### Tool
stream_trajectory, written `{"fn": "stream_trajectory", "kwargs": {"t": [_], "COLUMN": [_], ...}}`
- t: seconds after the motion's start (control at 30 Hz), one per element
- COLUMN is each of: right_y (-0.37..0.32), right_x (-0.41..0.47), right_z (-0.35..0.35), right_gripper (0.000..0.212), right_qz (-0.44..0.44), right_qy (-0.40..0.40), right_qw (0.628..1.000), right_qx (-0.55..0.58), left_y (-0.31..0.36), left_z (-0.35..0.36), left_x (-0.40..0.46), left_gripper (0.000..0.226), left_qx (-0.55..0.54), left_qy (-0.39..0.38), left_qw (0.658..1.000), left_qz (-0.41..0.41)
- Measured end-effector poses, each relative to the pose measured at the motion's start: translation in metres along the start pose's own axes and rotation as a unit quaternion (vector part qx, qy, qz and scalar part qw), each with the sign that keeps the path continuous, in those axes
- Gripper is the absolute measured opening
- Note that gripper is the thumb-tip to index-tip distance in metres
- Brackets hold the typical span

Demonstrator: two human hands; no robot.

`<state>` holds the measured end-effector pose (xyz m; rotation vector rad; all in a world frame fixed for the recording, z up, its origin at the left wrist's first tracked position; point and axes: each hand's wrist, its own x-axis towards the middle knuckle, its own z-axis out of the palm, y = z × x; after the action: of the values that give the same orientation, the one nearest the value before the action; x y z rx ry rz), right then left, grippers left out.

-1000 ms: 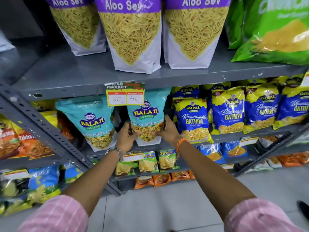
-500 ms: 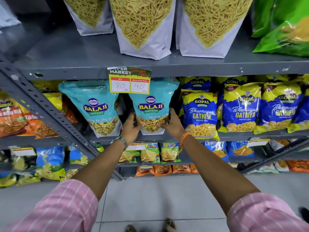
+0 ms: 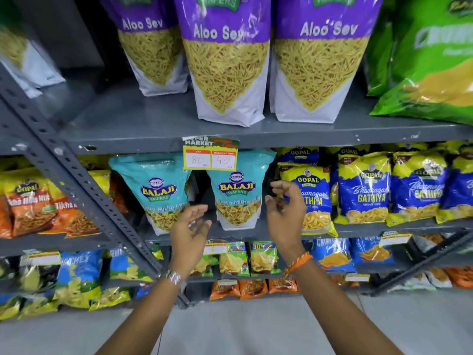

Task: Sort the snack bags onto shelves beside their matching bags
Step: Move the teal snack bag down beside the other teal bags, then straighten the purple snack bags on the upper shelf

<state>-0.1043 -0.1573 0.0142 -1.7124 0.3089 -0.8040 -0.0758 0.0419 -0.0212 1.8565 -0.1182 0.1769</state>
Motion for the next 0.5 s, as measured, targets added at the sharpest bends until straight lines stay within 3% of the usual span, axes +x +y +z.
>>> {"fn": "stream_trajectory", "kwargs": {"t": [0.1,0.23,0.37,0.5], "right_y": [-0.064,-0.132,-0.160,-0.162], "right_x": [0.009,0.036,0.070,0.088], "right_z": [0.002,0.008,0.020,0.037], "right_gripper": [0.025,0.033,0.040,0.061], "right_qz": [-0.058,-0.115,-0.116,-0.103], "right_qy": [0.040,0.028,0.025,-0.017], "right_qw": [0.995,0.987,0.988,0.994], "right_qx": [0.068,0.110,0.099,-0.014], "left_y": [0.053,0.131,0.185,0.217], "left_z": [-0.017,-0.039,-0.057,-0.055], "left_x": [-0.003,0.024,0.075,0.124], "left_gripper": [0.029,0.022,0.030,0.041], "left_qx": [-0.075,-0.172,-0.188,-0.183], "left_qy": [0.052,0.092,0.057,-0.031], "left_qw": [0.995,0.973,0.968,0.978], "left_qz": [0.049,0.121,0.153,0.097]}}
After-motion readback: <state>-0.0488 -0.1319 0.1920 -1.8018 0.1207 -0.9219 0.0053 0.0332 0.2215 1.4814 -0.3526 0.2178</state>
